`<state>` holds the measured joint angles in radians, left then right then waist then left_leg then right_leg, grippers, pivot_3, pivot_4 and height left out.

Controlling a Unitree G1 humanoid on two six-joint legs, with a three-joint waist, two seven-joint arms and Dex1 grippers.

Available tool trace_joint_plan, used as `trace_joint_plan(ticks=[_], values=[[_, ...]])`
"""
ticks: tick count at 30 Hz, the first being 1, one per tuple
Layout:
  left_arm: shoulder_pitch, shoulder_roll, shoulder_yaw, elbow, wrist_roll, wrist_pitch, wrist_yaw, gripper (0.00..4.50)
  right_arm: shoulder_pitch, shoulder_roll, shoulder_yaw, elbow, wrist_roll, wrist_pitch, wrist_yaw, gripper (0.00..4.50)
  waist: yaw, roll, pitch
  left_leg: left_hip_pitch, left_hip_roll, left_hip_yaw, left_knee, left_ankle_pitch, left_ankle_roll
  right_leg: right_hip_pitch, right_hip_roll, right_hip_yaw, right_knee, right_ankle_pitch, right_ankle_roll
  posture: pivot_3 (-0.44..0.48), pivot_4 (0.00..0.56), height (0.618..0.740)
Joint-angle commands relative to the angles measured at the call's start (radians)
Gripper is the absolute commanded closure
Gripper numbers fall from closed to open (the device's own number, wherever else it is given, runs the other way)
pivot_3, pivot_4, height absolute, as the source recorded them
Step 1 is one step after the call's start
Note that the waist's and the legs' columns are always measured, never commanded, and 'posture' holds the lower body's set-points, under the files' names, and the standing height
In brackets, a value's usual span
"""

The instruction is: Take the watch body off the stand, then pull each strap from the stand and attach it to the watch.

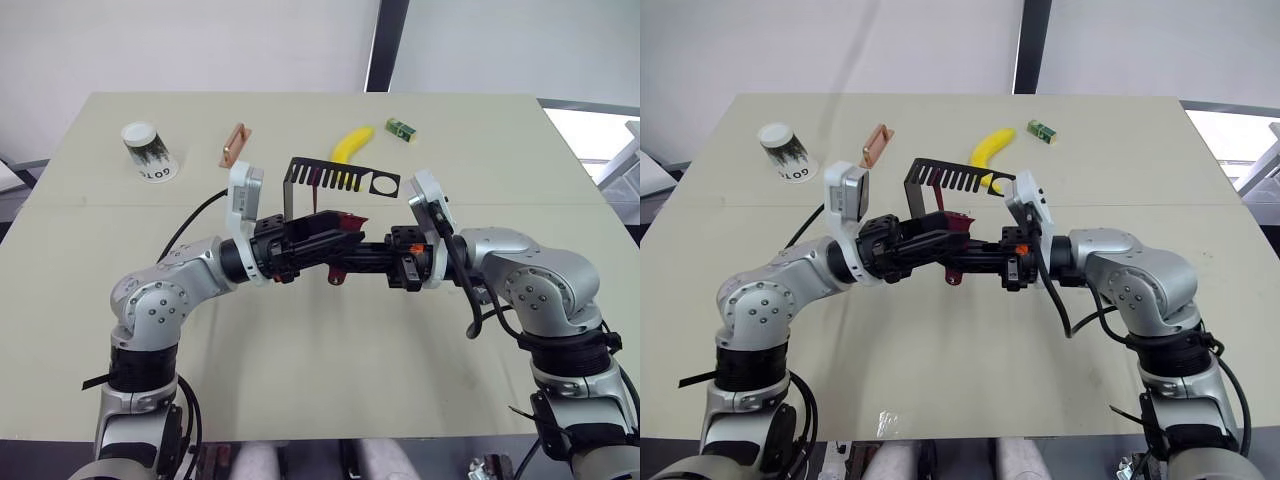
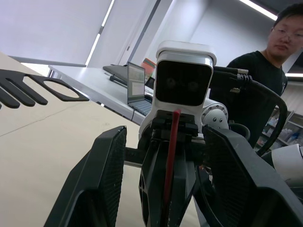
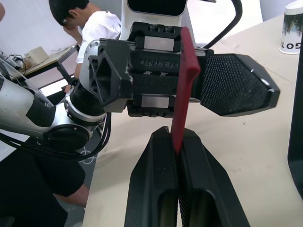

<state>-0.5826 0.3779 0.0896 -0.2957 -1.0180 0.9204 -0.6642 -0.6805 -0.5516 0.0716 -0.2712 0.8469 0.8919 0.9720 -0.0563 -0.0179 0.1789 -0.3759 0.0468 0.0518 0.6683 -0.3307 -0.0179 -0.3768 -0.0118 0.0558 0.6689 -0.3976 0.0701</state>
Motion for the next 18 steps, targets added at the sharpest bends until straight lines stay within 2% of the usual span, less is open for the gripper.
trace_joint_plan(ticks=[1, 2, 3, 5, 18], values=[[-0.013, -0.005, 0.004, -0.007, -0.010, -0.014, -0.003, 1.74, -0.011, 0.006, -0.009, -0.016, 0.009, -0.020, 0.023, 4.50, 0.000, 0.000, 0.000, 0.000, 0.000, 0.000, 0.000, 0.000, 0.000, 0.000, 0.000, 0.000, 0.000, 0.000, 0.000, 0.000, 0.150, 0.740], [-0.013, -0.007, 0.008, -0.007, -0.017, -0.012, -0.001, 1.74, -0.009, 0.006, -0.011, -0.019, 0.010, -0.018, 0.022, 4.50, 0.000, 0.000, 0.000, 0.000, 0.000, 0.000, 0.000, 0.000, 0.000, 0.000, 0.000, 0.000, 0.000, 0.000, 0.000, 0.000, 0.150, 0.740], [-0.013, -0.008, 0.010, -0.008, -0.021, -0.010, 0.001, 2.17, -0.008, 0.005, -0.013, -0.022, 0.012, -0.016, 0.022, 4.50, 0.000, 0.000, 0.000, 0.000, 0.000, 0.000, 0.000, 0.000, 0.000, 0.000, 0.000, 0.000, 0.000, 0.000, 0.000, 0.000, 0.150, 0.740], [-0.012, -0.006, 0.006, -0.013, -0.018, -0.008, 0.001, 2.61, -0.006, 0.004, -0.015, -0.025, 0.014, -0.013, 0.022, 4.50, 0.000, 0.000, 0.000, 0.000, 0.000, 0.000, 0.000, 0.000, 0.000, 0.000, 0.000, 0.000, 0.000, 0.000, 0.000, 0.000, 0.150, 0.740], [-0.008, -0.005, -0.001, -0.024, -0.021, 0.000, -0.004, 2.61, -0.019, 0.003, -0.019, -0.015, 0.015, -0.005, 0.018, 4.50, 0.000, 0.000, 0.000, 0.000, 0.000, 0.000, 0.000, 0.000, 0.000, 0.000, 0.000, 0.000, 0.002, 0.000, 0.000, 0.000, 0.150, 0.740]])
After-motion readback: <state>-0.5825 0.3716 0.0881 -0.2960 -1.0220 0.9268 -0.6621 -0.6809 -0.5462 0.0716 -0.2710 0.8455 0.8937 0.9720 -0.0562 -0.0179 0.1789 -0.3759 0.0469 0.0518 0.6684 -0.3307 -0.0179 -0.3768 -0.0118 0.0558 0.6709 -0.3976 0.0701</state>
